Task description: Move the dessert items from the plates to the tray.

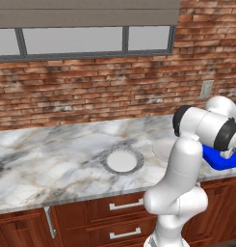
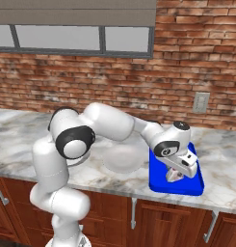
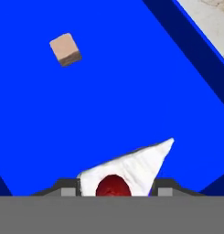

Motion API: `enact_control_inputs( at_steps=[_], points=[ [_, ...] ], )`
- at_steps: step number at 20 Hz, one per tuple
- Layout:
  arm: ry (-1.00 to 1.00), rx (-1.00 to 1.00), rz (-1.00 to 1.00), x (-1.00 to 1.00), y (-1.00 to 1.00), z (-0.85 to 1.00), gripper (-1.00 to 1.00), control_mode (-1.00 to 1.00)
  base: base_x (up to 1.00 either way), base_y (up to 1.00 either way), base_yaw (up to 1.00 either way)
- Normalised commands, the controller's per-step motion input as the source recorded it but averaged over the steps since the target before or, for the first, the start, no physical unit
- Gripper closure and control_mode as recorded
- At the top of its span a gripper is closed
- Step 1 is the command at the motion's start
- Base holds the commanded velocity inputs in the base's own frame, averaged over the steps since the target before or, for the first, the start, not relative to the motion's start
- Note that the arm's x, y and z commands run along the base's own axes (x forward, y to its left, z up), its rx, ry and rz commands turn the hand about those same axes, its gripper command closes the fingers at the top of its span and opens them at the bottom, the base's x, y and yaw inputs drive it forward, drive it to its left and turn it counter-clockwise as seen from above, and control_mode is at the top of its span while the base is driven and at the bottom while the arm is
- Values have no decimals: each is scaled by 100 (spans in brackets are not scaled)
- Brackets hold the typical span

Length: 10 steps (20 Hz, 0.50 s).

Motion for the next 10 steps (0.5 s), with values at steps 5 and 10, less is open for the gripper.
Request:
enact_control_inputs(
  at_steps=[5, 10],
  points=[
    [0, 0, 0, 0, 0, 0, -100, -100, 0, 0, 0],
    [-1, 0, 0, 0, -4, 9, -100, -100, 0, 0, 0]
  ],
)
